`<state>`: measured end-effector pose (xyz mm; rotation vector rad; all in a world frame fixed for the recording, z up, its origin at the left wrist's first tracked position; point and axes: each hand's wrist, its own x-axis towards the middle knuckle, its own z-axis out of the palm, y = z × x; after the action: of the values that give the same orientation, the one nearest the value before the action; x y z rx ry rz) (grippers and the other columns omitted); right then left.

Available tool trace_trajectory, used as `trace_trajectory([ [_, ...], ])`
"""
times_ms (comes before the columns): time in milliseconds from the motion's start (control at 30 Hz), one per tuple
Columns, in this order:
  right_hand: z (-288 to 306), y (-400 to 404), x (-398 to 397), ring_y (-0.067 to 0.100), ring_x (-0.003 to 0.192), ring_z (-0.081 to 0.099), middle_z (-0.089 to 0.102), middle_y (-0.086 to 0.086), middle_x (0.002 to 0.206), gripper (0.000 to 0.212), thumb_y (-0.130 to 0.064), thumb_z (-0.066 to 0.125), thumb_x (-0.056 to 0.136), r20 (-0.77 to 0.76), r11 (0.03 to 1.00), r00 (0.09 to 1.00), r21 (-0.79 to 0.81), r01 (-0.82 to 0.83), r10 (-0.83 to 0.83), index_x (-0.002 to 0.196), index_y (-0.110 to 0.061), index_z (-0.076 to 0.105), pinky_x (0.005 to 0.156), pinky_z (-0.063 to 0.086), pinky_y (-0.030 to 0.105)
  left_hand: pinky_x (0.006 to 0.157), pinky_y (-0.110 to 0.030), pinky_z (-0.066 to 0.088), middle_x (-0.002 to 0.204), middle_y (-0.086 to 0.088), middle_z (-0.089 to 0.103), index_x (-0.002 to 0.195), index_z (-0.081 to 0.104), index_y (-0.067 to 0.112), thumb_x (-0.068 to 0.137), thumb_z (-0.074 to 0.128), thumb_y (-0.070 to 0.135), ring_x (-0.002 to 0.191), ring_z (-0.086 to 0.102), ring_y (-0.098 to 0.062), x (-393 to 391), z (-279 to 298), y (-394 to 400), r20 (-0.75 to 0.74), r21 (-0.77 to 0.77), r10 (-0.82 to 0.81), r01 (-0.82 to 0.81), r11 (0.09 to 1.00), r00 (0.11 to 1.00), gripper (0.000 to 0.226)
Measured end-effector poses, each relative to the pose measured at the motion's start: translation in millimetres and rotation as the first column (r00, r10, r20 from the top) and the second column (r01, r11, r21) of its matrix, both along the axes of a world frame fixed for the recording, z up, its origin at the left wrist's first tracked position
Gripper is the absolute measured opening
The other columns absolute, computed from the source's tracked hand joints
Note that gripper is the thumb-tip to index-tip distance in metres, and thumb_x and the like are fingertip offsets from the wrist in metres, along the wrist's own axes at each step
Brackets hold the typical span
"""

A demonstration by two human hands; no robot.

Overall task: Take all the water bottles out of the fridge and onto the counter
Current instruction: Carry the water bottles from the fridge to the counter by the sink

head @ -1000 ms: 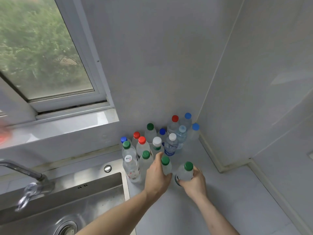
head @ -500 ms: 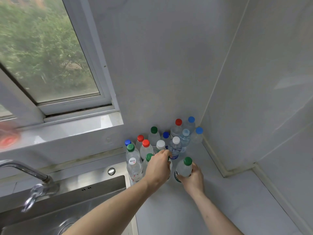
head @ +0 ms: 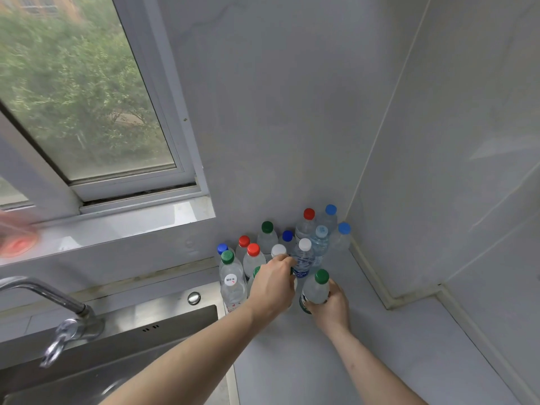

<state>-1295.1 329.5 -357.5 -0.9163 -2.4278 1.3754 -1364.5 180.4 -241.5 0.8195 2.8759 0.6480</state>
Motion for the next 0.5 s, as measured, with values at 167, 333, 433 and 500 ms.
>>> trace_trajectory([
  [167, 0.8, -7.8, -13.5, 0.025, 0.083, 0.067, 0.073, -0.003, 0.088, 0.031, -0.011, 0.084, 0.065, -0.022, 0.999, 1.000, 0.048, -0.007, 0.008, 0.090, -0.024, 0.070, 0.068, 0.054, 0.033, 0.078, -0.042, 0.059, 0.117, 0.001, 0.071, 0.110, 0.076, 0.016, 0.087, 0.060, -0.003, 0.096, 0.069, -0.028, -0.3, 2.4, -9.4, -0.035, -0.015, -0.027, 0.027, 1.000, 0.999, 0.034],
  [333, -10.3, -12.3, -21.5, 0.023, 0.084, 0.069, 0.072, -0.005, 0.088, 0.032, -0.015, 0.083, 0.063, -0.033, 0.997, 0.999, 0.070, -0.018, 0.021, 0.088, -0.026, 0.067, 0.068, 0.059, 0.037, 0.091, -0.034, 0.059, 0.131, 0.010, 0.069, 0.123, 0.074, 0.023, 0.089, 0.066, 0.003, 0.114, 0.068, -0.019, 4.2, 5.5, -18.6, -0.050, -0.002, -0.023, 0.023, 1.000, 0.998, 0.040],
  [433, -17.7, -8.6, -22.3, 0.020, 0.087, 0.069, 0.072, -0.007, 0.091, 0.037, -0.021, 0.084, 0.060, -0.016, 0.998, 1.000, 0.053, -0.025, 0.026, 0.093, -0.028, 0.067, 0.072, 0.060, 0.037, 0.089, -0.035, 0.058, 0.143, 0.018, 0.060, 0.132, 0.069, 0.027, 0.085, 0.062, 0.001, 0.122, 0.064, -0.018, 10.6, 8.8, -21.9, -0.024, -0.007, -0.009, 0.009, 1.000, 1.000, 0.055],
  [500, -20.5, -7.5, -21.7, 0.019, 0.087, 0.069, 0.072, -0.009, 0.091, 0.038, -0.022, 0.083, 0.060, -0.018, 0.998, 0.999, 0.051, -0.030, 0.030, 0.094, -0.029, 0.067, 0.071, 0.060, 0.037, 0.086, -0.035, 0.057, 0.150, 0.022, 0.051, 0.140, 0.062, 0.031, 0.084, 0.059, 0.001, 0.124, 0.062, -0.021, 14.7, 10.6, -22.5, -0.001, -0.036, -0.008, 0.008, 0.999, 1.000, 0.064],
])
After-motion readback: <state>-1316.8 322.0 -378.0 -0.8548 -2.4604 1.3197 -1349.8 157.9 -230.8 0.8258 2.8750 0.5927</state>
